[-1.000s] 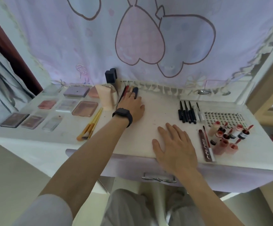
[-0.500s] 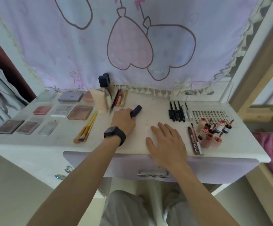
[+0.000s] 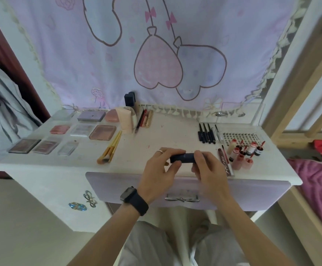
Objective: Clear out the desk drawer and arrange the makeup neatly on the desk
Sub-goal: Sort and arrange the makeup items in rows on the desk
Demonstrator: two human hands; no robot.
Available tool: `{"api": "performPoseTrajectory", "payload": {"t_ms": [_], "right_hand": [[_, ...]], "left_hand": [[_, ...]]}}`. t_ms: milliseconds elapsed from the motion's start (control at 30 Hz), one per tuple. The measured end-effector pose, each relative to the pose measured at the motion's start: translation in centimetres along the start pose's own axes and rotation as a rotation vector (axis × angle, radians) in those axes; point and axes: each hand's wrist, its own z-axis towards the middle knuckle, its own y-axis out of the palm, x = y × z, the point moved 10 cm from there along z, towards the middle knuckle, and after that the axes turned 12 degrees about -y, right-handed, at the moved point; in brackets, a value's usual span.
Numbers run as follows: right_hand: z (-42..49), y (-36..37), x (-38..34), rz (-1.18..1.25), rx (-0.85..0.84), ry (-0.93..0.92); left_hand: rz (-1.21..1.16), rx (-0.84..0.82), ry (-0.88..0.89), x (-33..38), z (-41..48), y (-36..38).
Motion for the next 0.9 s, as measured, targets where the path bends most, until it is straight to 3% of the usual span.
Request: {"api": "performPoseTrajectory", "payload": {"t_ms": [100,233,500,667,900], "right_hand": [[-1.8,-0.6,-0.4,0.212,0.046,0.107],[-3.8,-1.0,-0.6,0.27,0.077,0.159],[-4.7,-1.5,-1.3,0.091,-0.064,0.088],[-4.5,-5.4,-2.3,-0.006,-0.008,0.003],[-5.6,-5.6,0.8,0.513,0.072,0.196]], "left_hand": [[0.08,-0.003,0.065,1.1,-1.5,0.6],[0.192,-0.048,0.091,1.6,-2.8,1.9],[0.28,-0.111,0.124,2.2,-3.5,2.2],[0.112,-0.085,-0.026,0.6,-3.3,-1.0],[-0.159,-0.054,-0.187,-0.8,-2.8,-1.3]]}}
